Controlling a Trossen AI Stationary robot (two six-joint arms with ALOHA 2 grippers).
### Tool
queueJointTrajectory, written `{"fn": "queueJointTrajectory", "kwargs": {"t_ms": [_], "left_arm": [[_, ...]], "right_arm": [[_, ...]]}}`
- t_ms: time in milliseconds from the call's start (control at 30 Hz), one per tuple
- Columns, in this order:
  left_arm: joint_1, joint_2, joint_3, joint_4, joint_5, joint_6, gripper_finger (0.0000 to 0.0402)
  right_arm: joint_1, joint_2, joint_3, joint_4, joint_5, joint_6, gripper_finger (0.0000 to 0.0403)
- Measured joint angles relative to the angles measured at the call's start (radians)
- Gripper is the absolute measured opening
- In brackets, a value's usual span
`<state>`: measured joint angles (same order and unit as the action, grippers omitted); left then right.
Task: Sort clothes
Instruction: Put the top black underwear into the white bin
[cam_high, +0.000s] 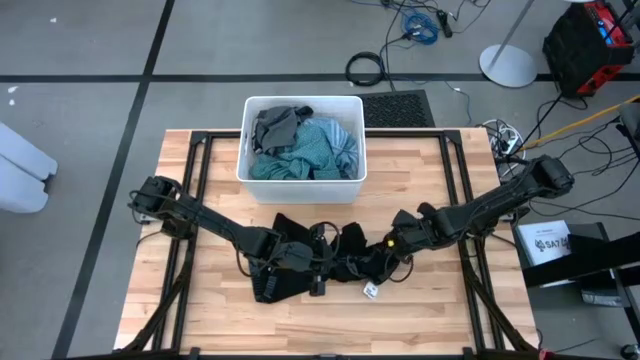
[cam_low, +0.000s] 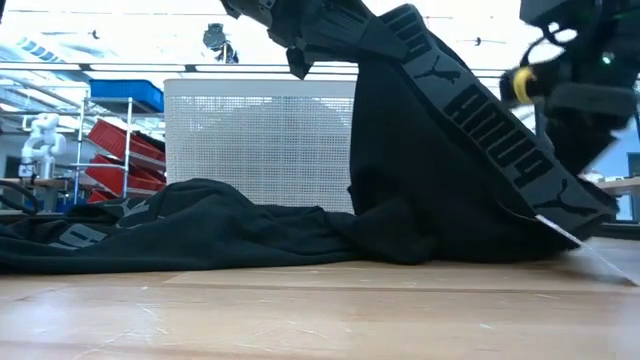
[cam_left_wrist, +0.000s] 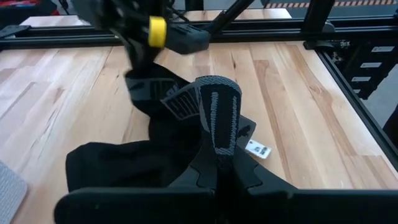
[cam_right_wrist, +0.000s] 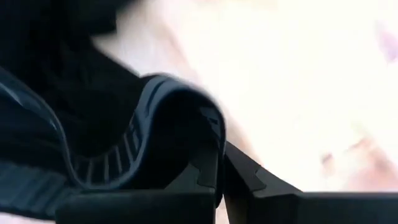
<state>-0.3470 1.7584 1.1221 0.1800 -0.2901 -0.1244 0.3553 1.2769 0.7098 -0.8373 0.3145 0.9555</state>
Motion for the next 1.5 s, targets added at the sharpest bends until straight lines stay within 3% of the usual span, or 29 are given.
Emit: {"fn": "queueJointTrajectory", "kwargs": {"t_ms": [133, 233, 533, 667, 900, 1233, 1500], "left_arm": [[0.000, 0.000, 0.000, 0.012, 0.000, 0.003, 0.0005], [0.000, 0.000, 0.000, 0.020, 0.000, 0.005, 0.0005], [0.000, 0.000, 0.000, 0.021, 0.028, 0.006, 0.0011], [0.000, 0.000, 0.000, 0.021, 0.029, 0.006, 0.0013], [0.000, 0.000, 0.000, 0.020, 0.030, 0.008, 0.0015], [0.000, 0.000, 0.000, 0.033, 0.031, 0.009, 0.0017], [0.000, 0.000, 0.000, 0.052, 0.031, 0.009, 0.0017]], "right_arm": [[0.000, -0.035, 0.047, 0.006, 0.126, -0.073, 0.0001], [0.000, -0.042, 0.078, 0.071, 0.160, -0.153, 0.0000], [0.002, -0.042, 0.090, 0.499, 0.144, -0.458, 0.0000], [0.002, -0.042, 0.090, 0.646, 0.062, -0.543, 0.0000], [0.025, -0.042, 0.090, 0.711, -0.112, -0.555, 0.0000], [0.059, -0.042, 0.090, 0.700, -0.107, -0.493, 0.0004], [0.059, -0.032, 0.090, 0.716, -0.111, -0.466, 0.0049]]}}
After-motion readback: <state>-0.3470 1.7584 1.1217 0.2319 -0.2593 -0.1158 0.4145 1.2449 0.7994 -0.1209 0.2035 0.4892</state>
